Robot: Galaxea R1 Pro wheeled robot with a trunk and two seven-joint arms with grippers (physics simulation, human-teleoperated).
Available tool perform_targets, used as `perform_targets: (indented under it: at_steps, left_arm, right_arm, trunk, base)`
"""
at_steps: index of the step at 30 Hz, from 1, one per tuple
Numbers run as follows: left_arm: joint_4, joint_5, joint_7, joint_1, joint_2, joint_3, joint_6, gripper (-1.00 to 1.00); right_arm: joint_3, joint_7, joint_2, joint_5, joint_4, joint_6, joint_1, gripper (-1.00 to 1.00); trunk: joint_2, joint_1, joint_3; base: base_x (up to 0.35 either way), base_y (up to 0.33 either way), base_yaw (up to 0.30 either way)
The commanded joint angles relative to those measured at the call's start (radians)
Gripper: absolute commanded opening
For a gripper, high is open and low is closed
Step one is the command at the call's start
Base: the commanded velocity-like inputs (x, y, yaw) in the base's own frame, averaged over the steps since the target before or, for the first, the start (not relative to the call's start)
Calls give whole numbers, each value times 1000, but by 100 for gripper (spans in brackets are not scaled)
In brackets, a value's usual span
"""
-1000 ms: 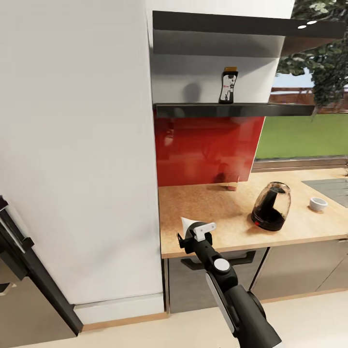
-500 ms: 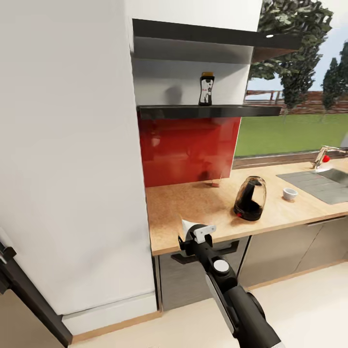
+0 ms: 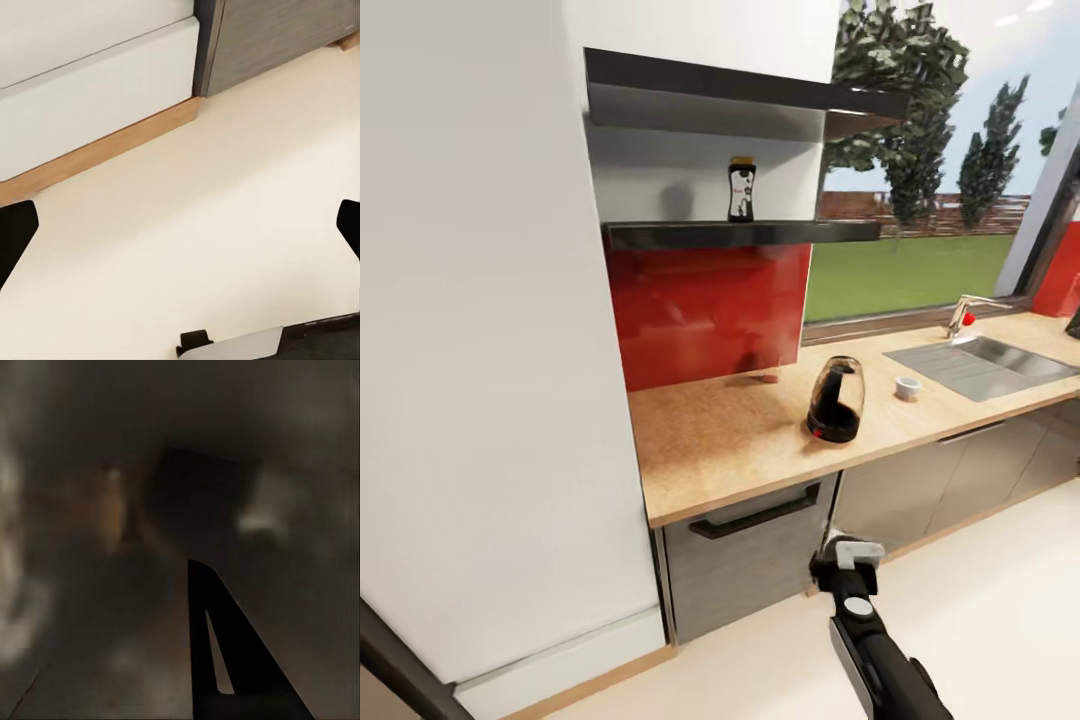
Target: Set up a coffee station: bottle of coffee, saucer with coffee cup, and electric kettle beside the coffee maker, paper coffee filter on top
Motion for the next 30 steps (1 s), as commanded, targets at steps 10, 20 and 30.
perform_targets:
  at_steps: [10, 20, 30]
  left_arm:
    - [5, -10, -3, 1, 6, 7, -6, 100]
    - [57, -12, -2, 2, 6, 7, -4, 100]
    - [63, -16, -2, 1, 3, 5, -5, 100]
  right_arm:
    - [-71, 14, -76, 8, 486, -225, -1, -100]
    - [-74, 288, -154, 6, 716, -404, -1, -100]
    - [-76, 295, -151, 2, 717, -405, -1, -100]
  trunk:
    - [-2, 1, 4]
    - [-2, 1, 11]
    - [-2, 1, 12]
  base:
    - [0, 0, -257]
    - [0, 0, -258]
    - [240, -112, -294]
